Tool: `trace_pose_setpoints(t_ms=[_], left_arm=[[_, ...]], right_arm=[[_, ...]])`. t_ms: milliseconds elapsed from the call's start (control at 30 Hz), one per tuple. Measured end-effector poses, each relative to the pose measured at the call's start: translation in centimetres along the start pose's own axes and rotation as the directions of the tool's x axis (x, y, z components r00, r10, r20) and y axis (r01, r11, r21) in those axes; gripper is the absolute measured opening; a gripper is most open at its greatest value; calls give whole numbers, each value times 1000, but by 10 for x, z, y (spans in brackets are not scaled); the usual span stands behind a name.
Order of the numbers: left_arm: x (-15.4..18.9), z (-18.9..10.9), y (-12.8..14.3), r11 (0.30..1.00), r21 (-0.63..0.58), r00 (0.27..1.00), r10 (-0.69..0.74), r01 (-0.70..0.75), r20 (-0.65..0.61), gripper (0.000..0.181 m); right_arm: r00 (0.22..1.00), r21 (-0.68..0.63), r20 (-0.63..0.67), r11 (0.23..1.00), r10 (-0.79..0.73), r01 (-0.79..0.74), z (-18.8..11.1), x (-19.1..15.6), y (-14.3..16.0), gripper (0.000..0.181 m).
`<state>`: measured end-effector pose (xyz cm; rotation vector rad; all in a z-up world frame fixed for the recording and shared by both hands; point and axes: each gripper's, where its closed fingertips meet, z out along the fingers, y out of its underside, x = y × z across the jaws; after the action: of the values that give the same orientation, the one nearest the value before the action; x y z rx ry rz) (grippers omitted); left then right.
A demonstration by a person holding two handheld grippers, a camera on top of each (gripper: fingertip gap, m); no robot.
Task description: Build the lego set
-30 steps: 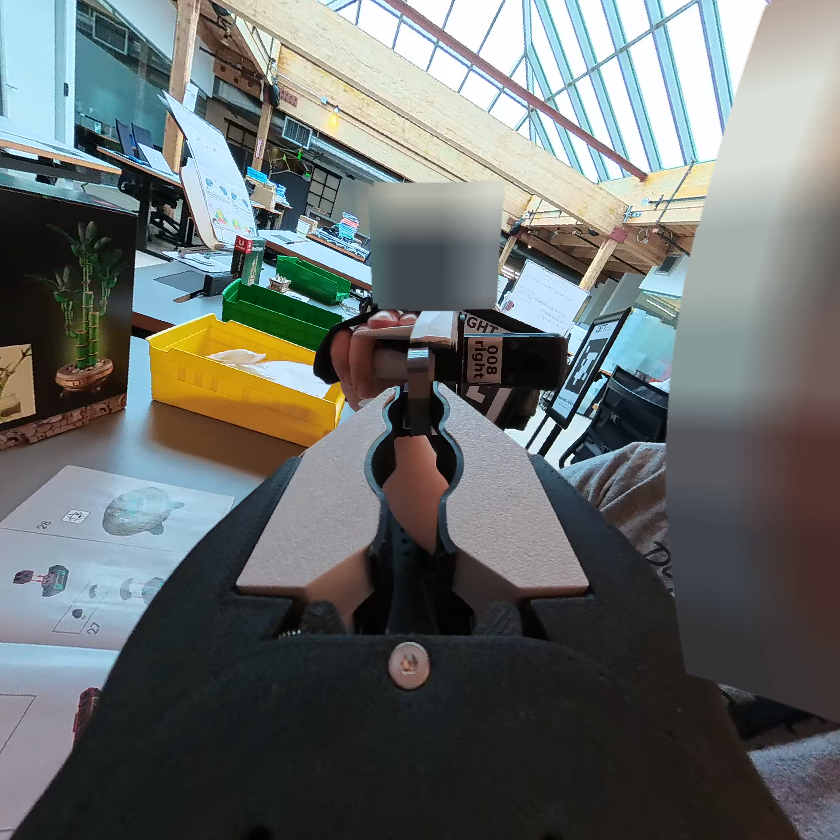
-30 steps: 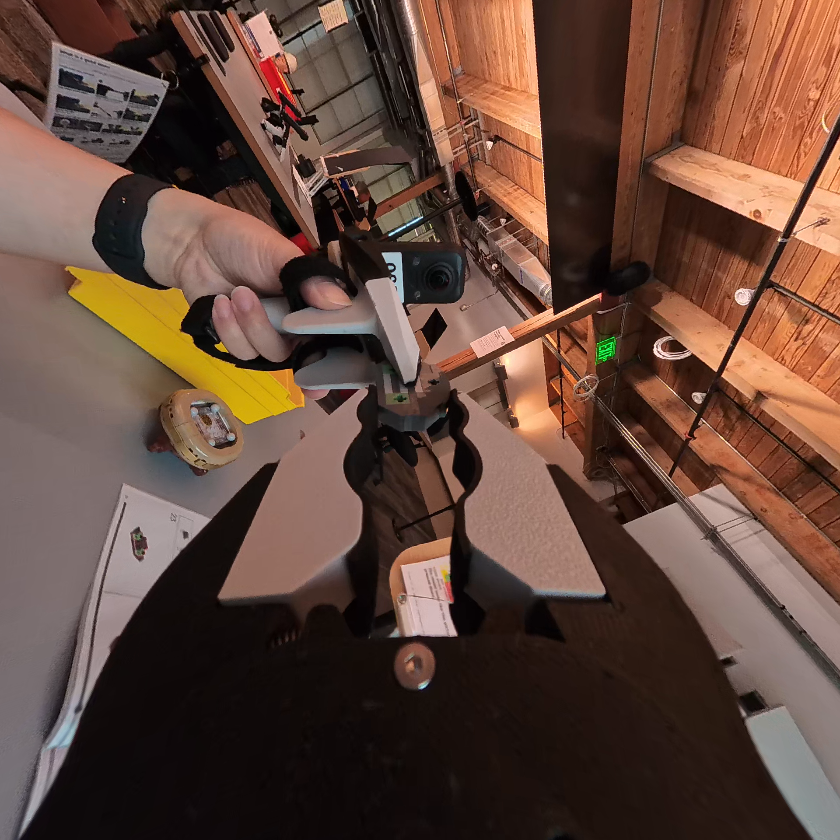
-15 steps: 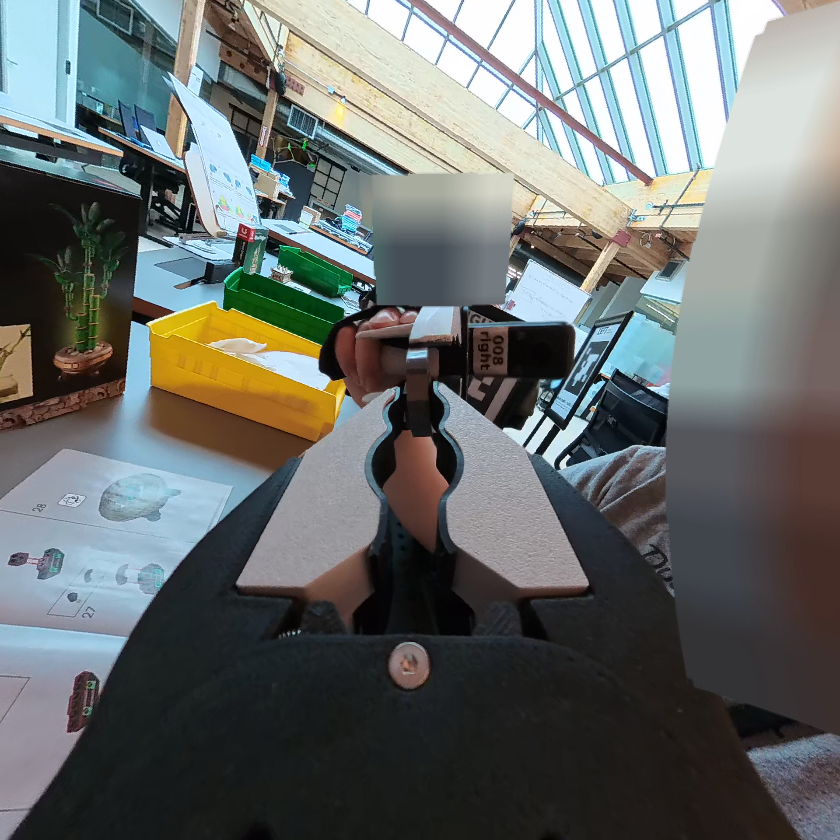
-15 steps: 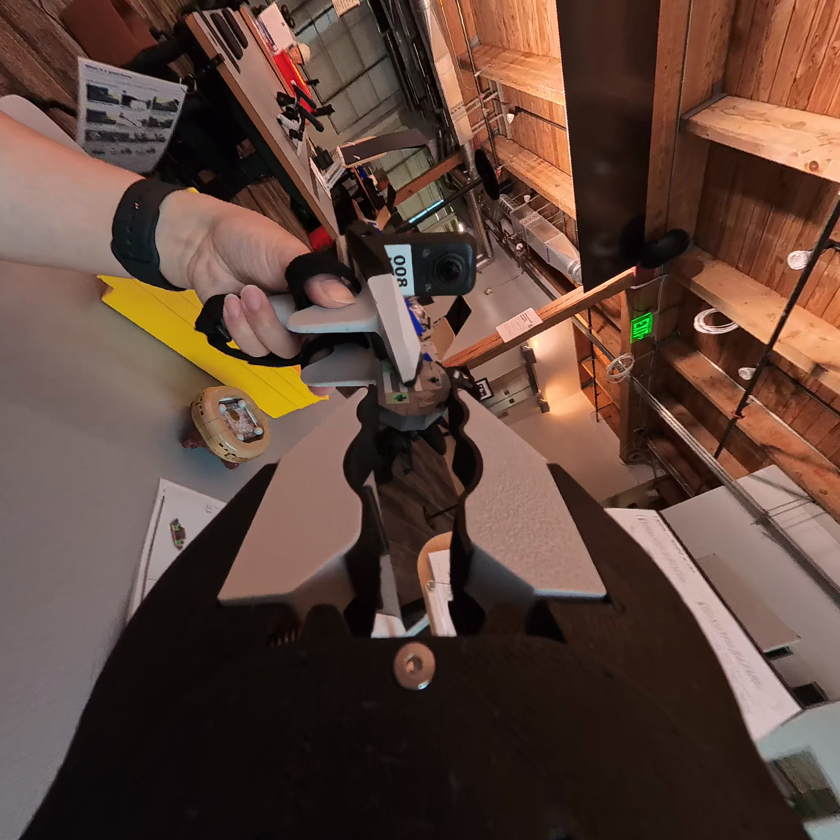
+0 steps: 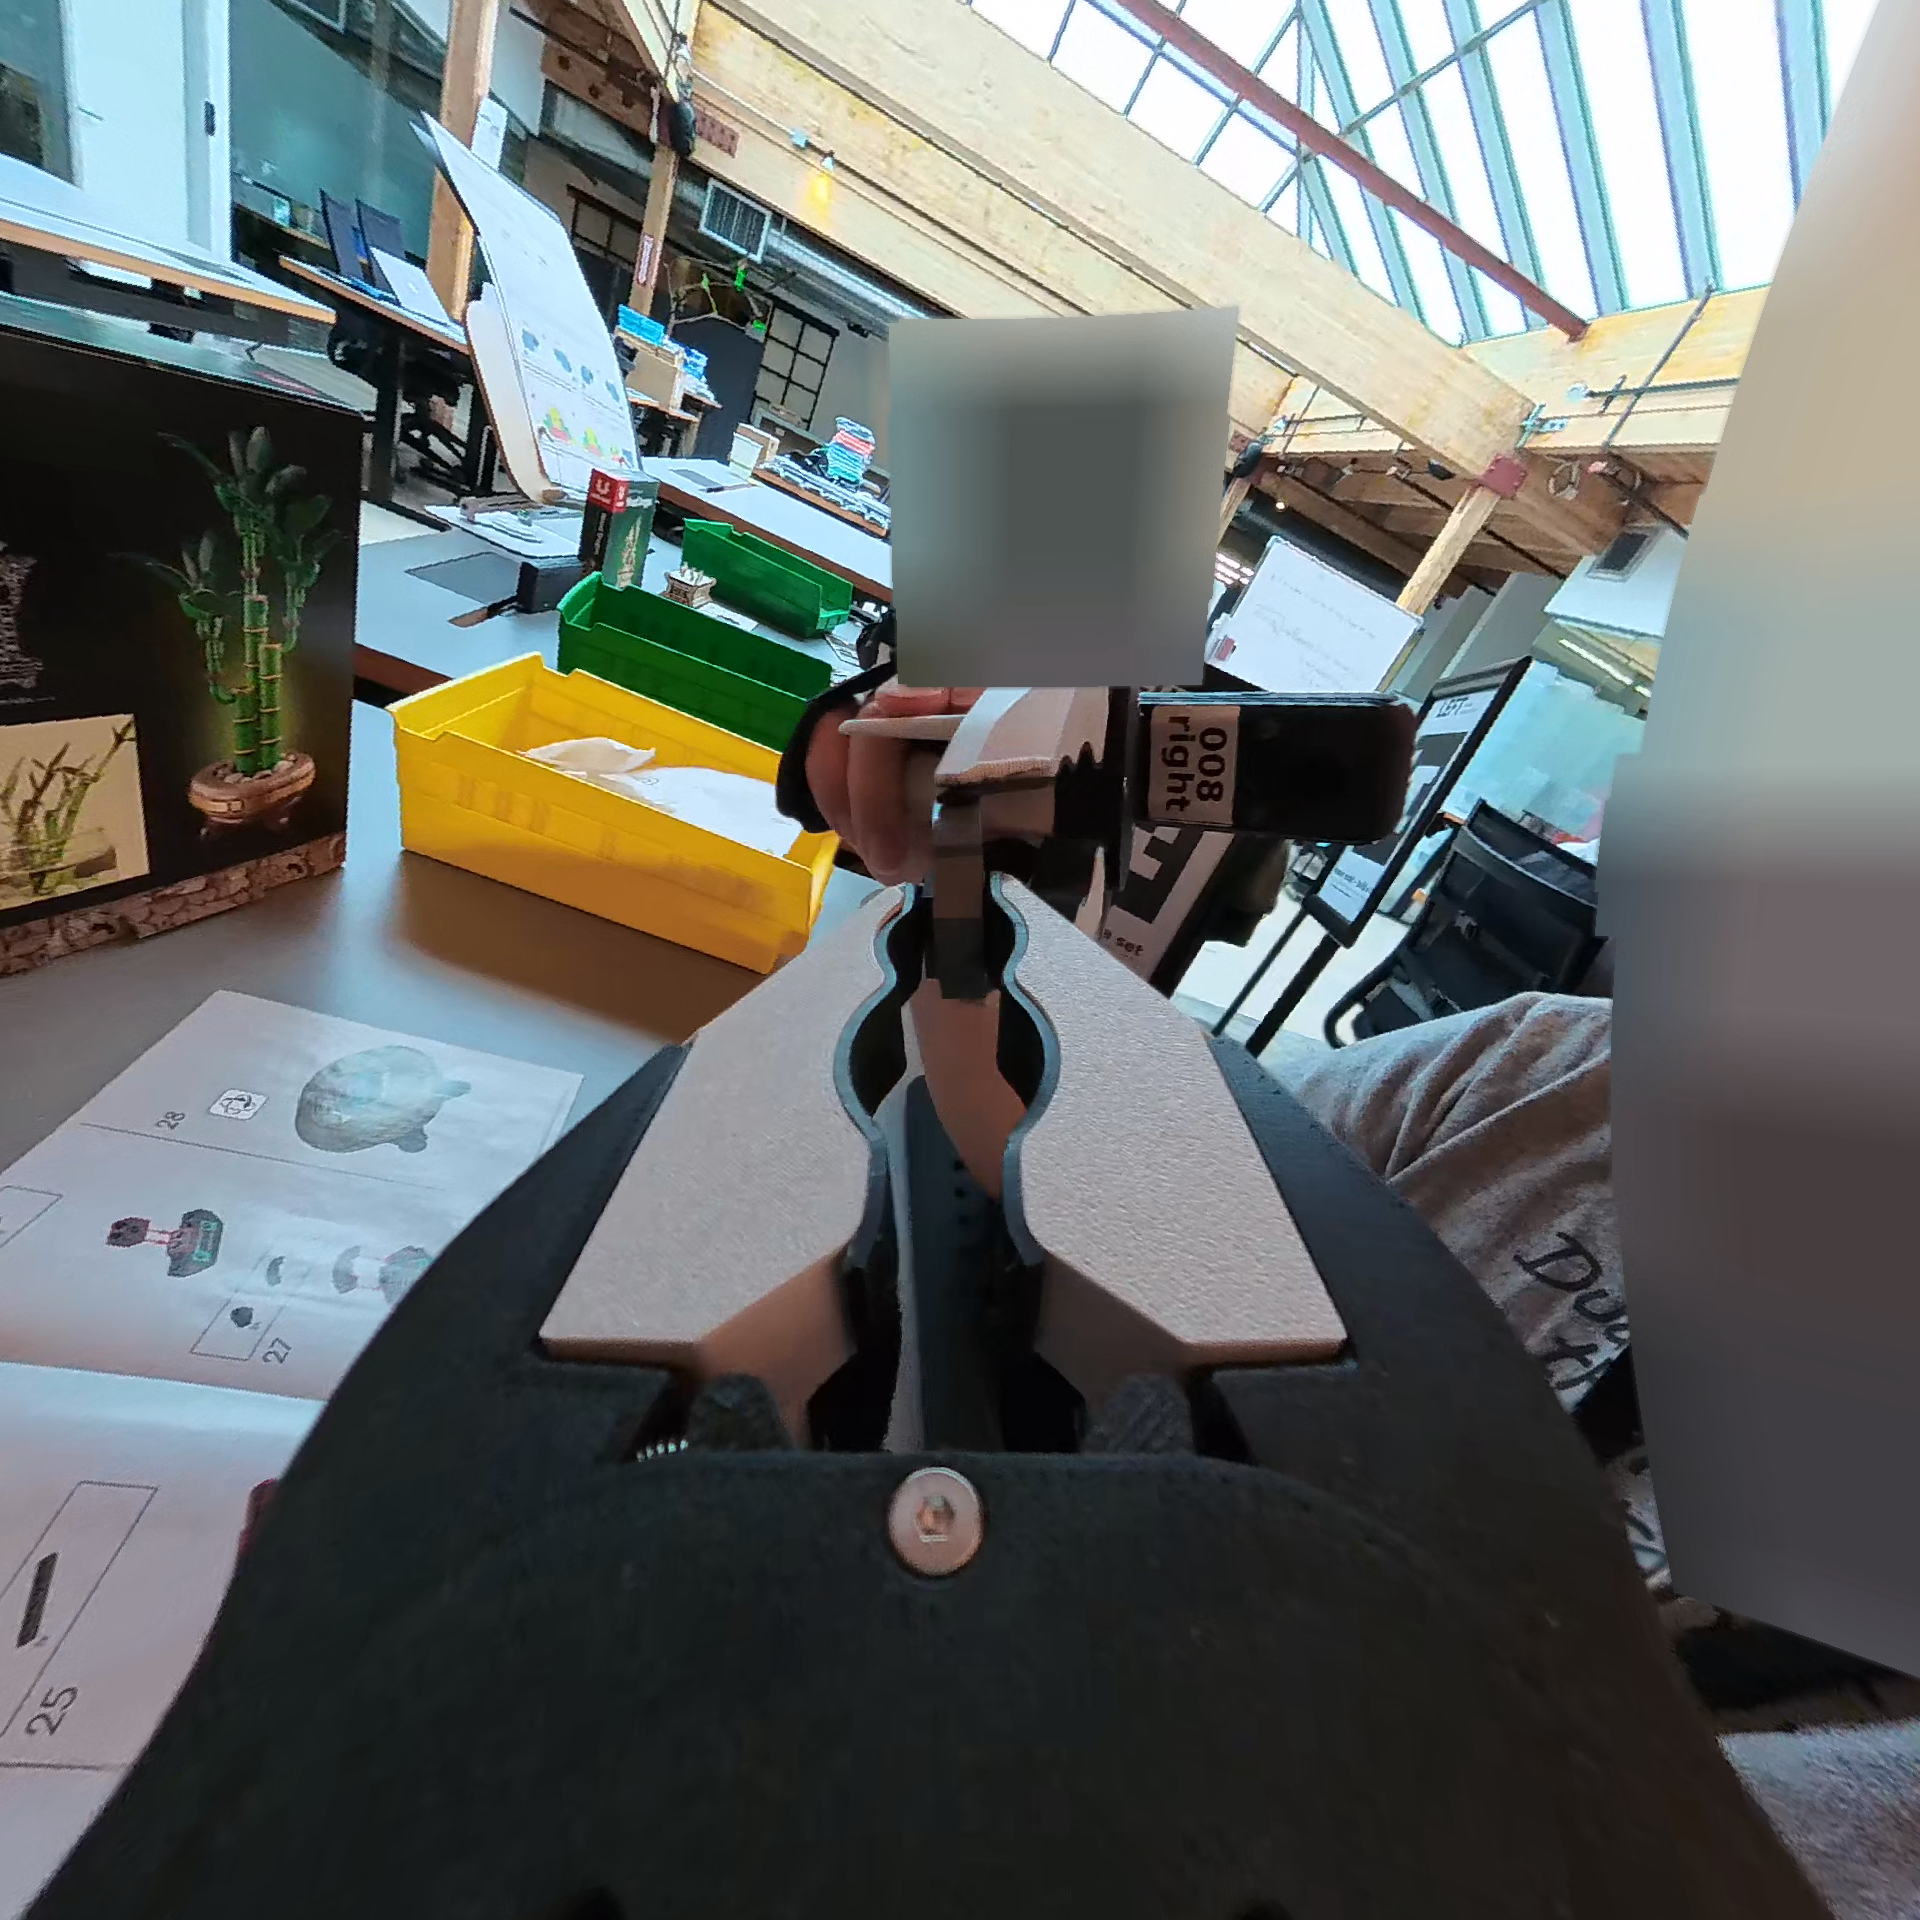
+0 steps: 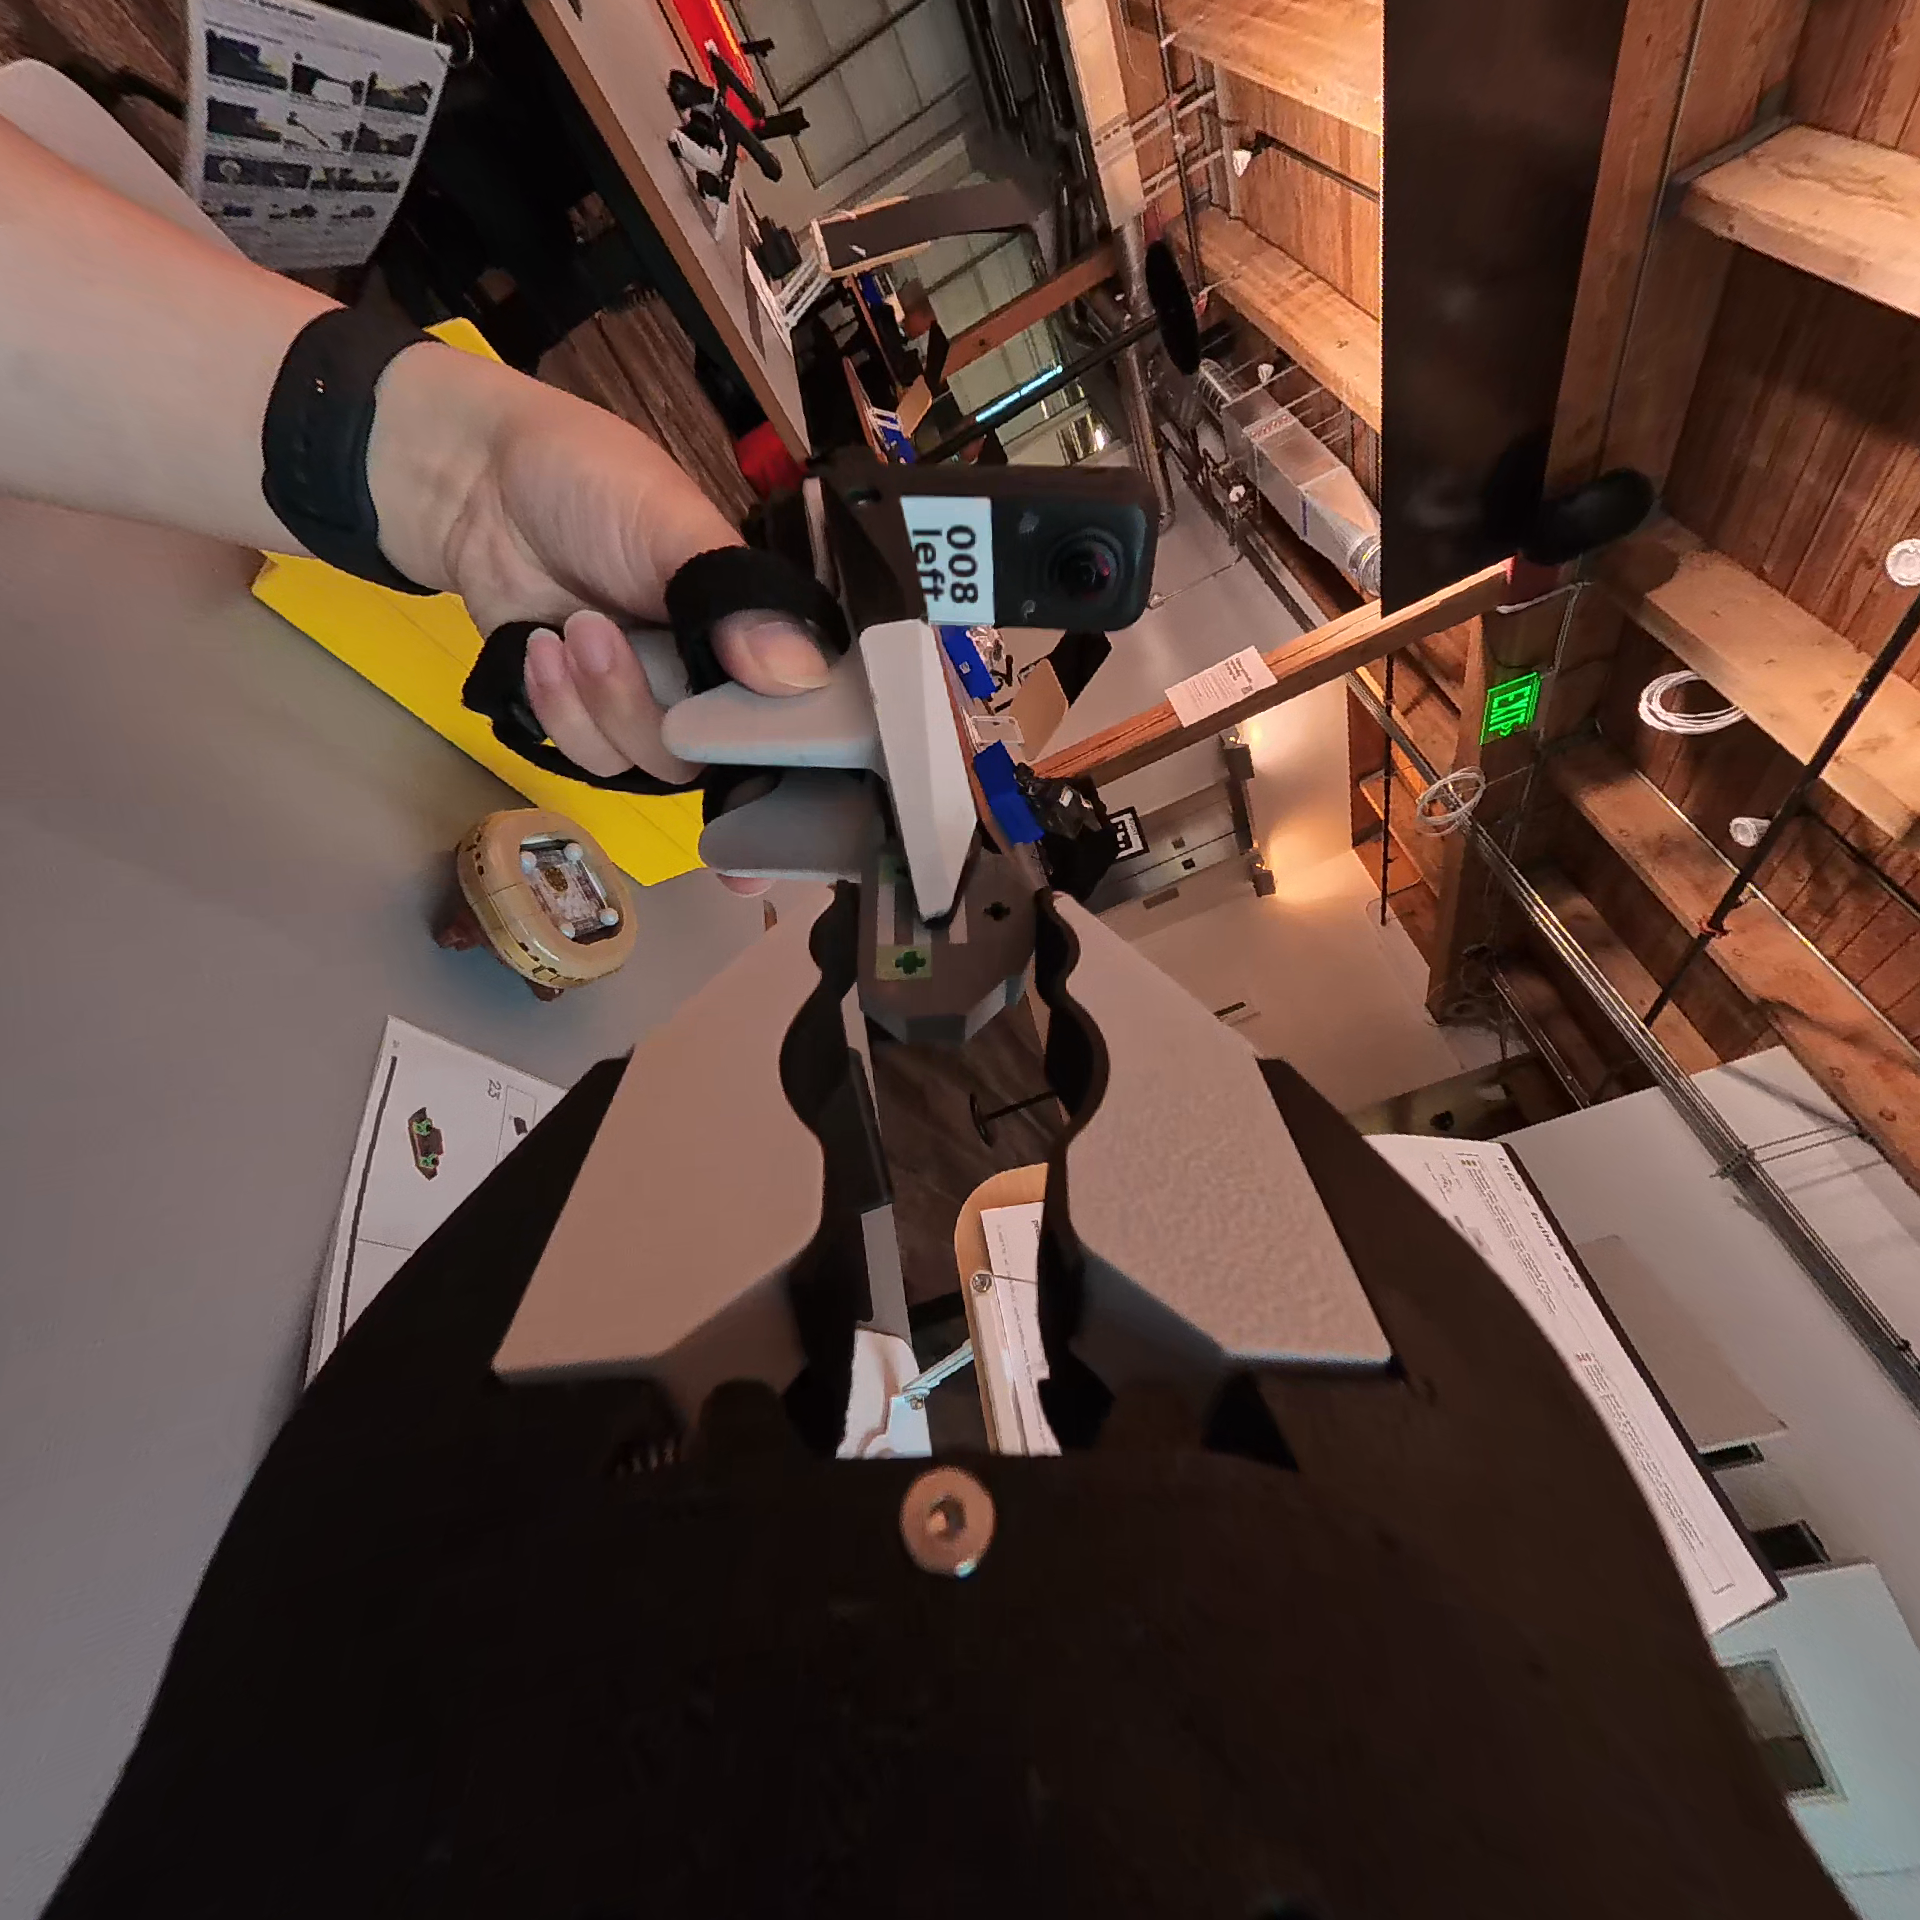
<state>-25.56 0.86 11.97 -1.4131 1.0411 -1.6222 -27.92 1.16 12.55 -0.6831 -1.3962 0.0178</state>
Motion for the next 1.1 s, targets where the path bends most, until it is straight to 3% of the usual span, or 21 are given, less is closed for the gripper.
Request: trace_pose_setpoints(t_ms=[500, 767, 833, 1000, 1033, 1100], left_arm=[[-3, 1, 7, 999, -34, 1000, -18, 18, 8, 8], [1, -6, -3, 1000, 4, 1000, 4, -4, 12, 8], [1, -9, -6, 1000, 18, 1000, 2, -2, 11, 8], [3, -7, -6, 999, 21, 999, 32, -31, -5, 8], [5, -6, -6, 996, 15, 997, 83, -83, -4, 11], [1, -7, -5, 976, -27, 973, 219, -218, 71, 53]], right_arm=[[998, -28, 45, 999, 42, -40, 0, -6, 4, 32], [999, 20, -27, 999, 33, -32, 4, 3, 2, 39], [999, 46, -33, 998, 44, -42, 0, 5, -2, 30], [999, 36, -22, 998, 48, -47, -4, 6, -2, 28], [998, 33, -25, 998, 61, -60, -6, 8, -3, 28], [994, 60, -17, 993, 103, -102, -11, 12, -5, 29]])
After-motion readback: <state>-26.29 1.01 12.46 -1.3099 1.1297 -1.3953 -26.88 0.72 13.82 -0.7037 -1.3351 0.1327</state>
